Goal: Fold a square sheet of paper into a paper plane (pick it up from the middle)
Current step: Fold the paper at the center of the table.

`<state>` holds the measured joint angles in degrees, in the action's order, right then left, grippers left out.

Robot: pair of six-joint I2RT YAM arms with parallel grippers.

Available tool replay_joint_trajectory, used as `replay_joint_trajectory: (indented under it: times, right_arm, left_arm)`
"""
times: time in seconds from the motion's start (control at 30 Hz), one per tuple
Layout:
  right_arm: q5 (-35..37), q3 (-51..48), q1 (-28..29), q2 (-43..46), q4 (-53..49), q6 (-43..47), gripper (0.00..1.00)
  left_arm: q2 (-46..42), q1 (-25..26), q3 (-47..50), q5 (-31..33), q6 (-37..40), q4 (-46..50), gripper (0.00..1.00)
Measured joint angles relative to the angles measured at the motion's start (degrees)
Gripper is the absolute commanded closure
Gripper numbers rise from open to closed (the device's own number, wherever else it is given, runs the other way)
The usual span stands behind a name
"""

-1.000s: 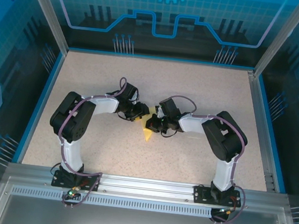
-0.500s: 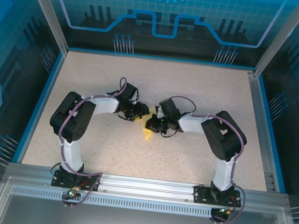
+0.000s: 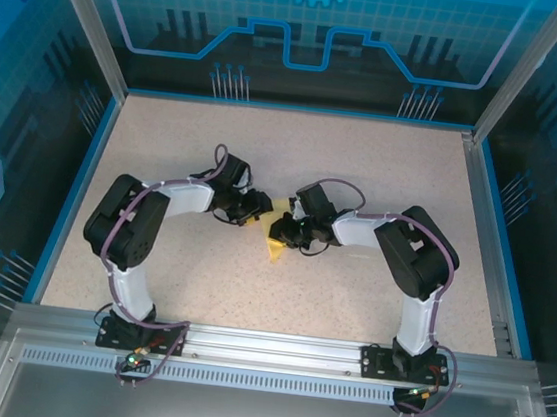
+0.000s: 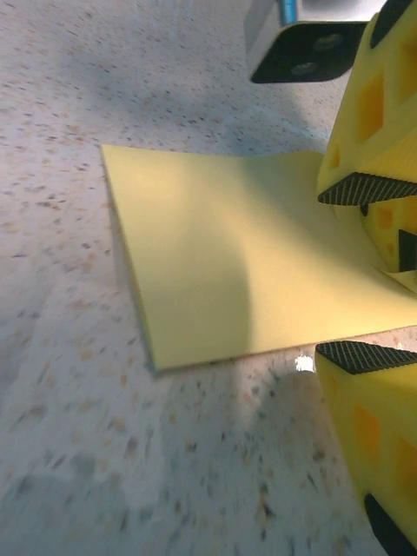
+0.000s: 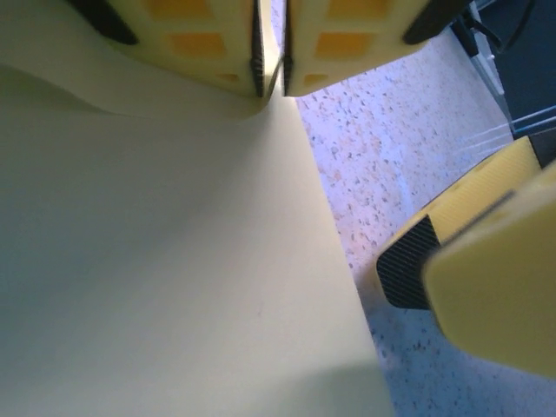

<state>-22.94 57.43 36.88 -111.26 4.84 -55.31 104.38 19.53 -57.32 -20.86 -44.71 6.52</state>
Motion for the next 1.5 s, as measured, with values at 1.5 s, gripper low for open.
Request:
replay_joint_trajectory:
  times: [1.5]
  right_arm:
    - [0.31,-0.85,0.20,-0.26,2.21,-0.15,0.92]
  left_arm:
    - [3.58,0.46,1.11,-5.97,-0.42,-4.26,0.69]
